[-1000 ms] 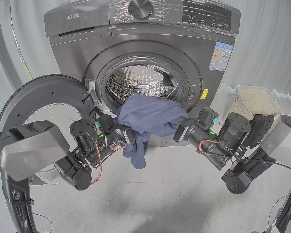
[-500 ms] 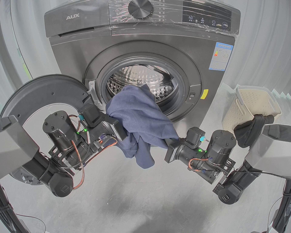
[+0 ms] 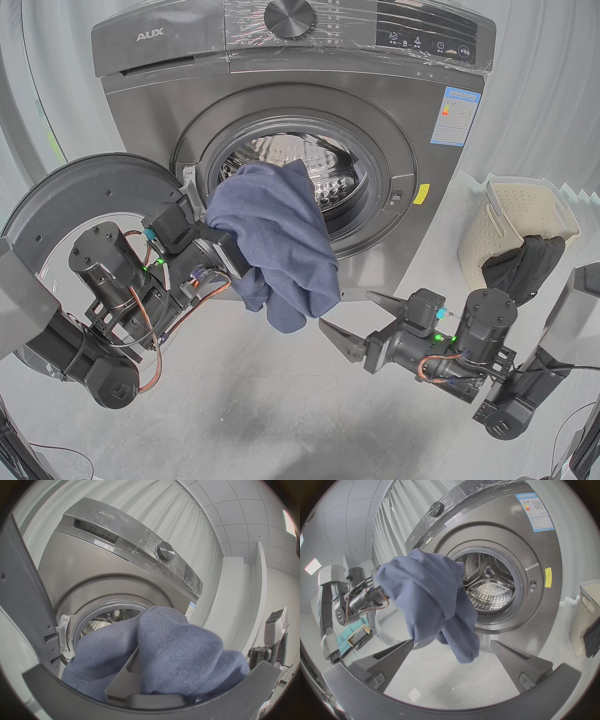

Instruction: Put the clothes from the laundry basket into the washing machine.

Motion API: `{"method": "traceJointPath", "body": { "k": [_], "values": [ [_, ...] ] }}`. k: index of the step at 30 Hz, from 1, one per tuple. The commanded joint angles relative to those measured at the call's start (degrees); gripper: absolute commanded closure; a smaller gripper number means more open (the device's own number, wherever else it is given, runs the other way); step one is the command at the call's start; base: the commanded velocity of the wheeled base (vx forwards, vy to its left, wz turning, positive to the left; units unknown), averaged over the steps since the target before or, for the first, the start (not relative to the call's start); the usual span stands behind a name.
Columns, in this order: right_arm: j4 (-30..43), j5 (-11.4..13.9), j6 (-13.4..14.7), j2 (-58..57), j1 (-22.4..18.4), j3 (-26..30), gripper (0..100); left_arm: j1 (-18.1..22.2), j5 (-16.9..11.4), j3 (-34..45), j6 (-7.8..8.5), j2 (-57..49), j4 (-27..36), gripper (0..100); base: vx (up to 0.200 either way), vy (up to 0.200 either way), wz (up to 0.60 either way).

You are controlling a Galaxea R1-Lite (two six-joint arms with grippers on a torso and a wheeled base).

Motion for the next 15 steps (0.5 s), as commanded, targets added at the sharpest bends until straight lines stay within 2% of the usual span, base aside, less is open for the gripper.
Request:
{"method": "traceJointPath", "body": {
  "k": [1,5,10,12,14,15],
  "values": [
    [-0.45,2.24,-0.84,-7.48,-2.58,9.37,0,-0.86,1.52,4.22,0.56,-1.61,-0.06,100,0.0,0.0,0.0],
    [-0.45,2.24,-0.84,-7.48,-3.99,9.63,0,-0.86,1.26,6.51,0.47,-3.1,0.03,100,0.0,0.0,0.0],
    [-0.36,2.33,-0.75,-6.87,-7.59,9.89,0,-0.94,0.91,9.67,1.35,-2.93,0.03,100,0.0,0.0,0.0],
    [-0.36,2.33,-0.75,-6.52,-8.2,9.81,0,-0.94,0.91,10.02,1.96,-2.66,0.03,100,0.0,0.0,0.0],
    [-0.36,2.42,-0.75,-6.25,-8.73,9.72,0,-1.38,1.08,10.46,4.51,-1.08,0.03,100,0.0,0.0,0.0],
    [-0.36,2.42,-0.75,-6.25,-8.73,9.72,0,-1.38,1.08,10.46,4.51,-1.08,0.03,100,0.0,0.0,0.0]
  ]
}}
